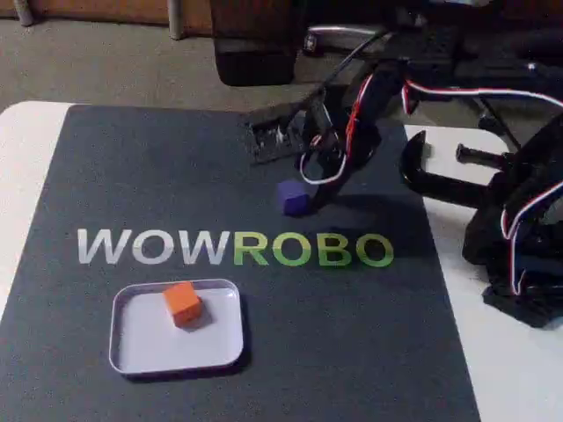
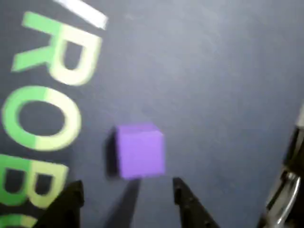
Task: Move blocks one by one until all three blocks are in the tray.
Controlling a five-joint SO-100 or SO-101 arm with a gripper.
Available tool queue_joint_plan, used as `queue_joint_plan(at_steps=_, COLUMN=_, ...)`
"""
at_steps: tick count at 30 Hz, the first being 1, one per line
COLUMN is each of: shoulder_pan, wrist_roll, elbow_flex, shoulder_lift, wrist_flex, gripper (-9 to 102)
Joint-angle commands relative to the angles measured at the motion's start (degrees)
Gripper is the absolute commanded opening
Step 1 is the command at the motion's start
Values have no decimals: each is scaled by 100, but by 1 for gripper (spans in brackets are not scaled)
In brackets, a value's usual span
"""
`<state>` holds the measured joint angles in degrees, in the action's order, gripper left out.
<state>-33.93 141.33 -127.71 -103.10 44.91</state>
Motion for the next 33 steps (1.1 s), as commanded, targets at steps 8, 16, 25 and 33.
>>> queue_joint_plan(at_steps=8, shoulder_pan=-35, wrist_roll=-272, elbow_flex=-132, shoulder_lift=220, wrist_flex=-826, gripper=21)
queue_joint_plan(at_steps=16, shoulder_pan=-44, wrist_roll=-413, elbow_flex=-132, shoulder_lift=483, wrist_flex=-1090, gripper=21)
queue_joint_plan(at_steps=25, shoulder_pan=-53, wrist_roll=-360, elbow_flex=-132, shoulder_lift=791, wrist_flex=-1354, gripper=13)
queue_joint_plan(at_steps=33, shoulder_pan=-18, wrist_roll=-387, elbow_flex=-132, shoulder_lift=905, wrist_flex=-1441, gripper=7)
